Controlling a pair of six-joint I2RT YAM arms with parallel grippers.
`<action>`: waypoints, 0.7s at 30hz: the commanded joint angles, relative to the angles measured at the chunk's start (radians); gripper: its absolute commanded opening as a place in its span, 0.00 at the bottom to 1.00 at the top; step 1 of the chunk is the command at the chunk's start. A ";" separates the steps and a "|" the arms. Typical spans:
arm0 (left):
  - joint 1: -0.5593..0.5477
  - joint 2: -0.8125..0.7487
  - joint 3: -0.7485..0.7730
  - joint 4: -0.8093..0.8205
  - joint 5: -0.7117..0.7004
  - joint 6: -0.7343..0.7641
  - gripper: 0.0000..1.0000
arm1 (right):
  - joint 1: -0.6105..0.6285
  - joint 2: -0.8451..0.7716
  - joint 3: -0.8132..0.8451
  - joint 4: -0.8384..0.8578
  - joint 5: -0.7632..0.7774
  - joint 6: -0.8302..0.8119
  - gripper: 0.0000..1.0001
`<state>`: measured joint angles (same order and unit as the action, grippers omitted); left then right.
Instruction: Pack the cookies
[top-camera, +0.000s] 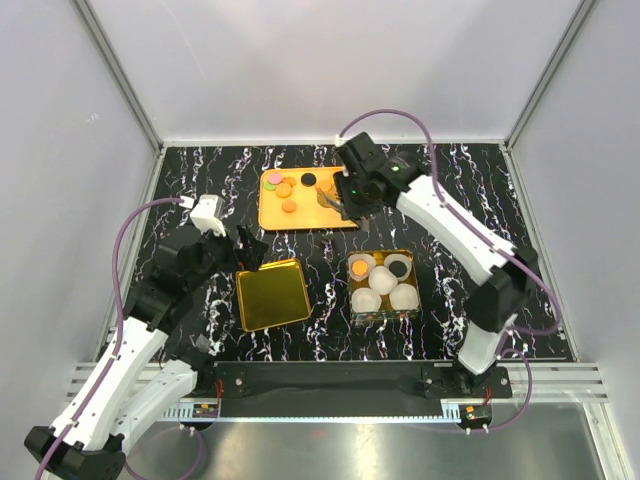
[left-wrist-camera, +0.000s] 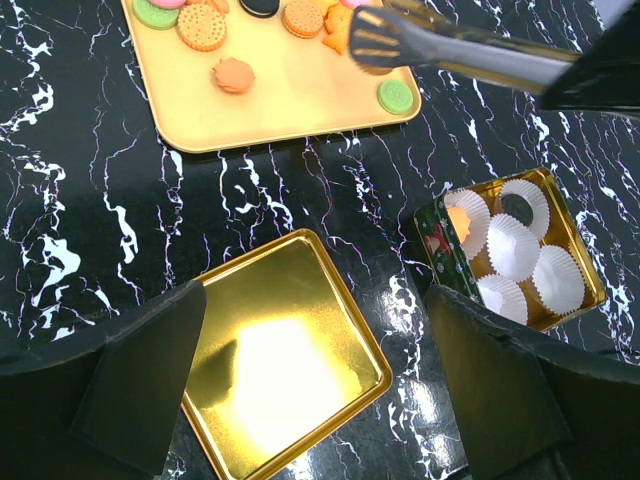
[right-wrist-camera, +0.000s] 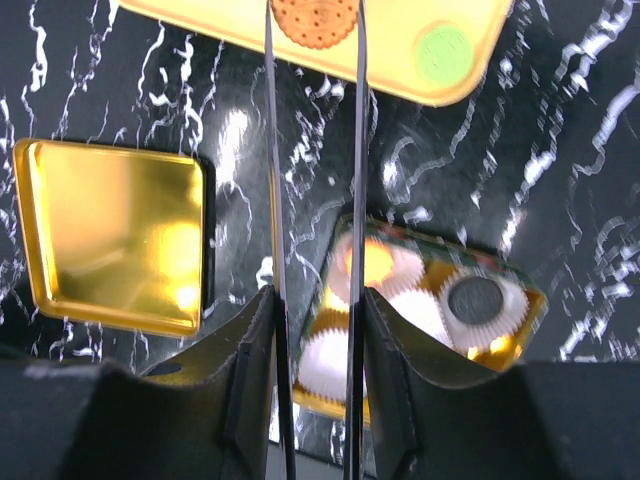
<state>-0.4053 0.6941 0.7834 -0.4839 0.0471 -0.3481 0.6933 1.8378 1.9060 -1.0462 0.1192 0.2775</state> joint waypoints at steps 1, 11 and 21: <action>0.005 0.002 0.014 0.036 -0.010 -0.002 0.99 | -0.008 -0.175 -0.070 -0.021 0.043 0.029 0.39; 0.006 0.002 0.013 0.034 -0.009 -0.002 0.99 | -0.008 -0.555 -0.383 -0.130 0.051 0.130 0.41; 0.011 0.007 0.013 0.036 -0.009 -0.003 0.99 | -0.006 -0.839 -0.610 -0.268 -0.013 0.256 0.41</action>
<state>-0.4000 0.6975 0.7834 -0.4843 0.0471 -0.3481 0.6907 1.0386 1.3445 -1.2846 0.1352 0.4759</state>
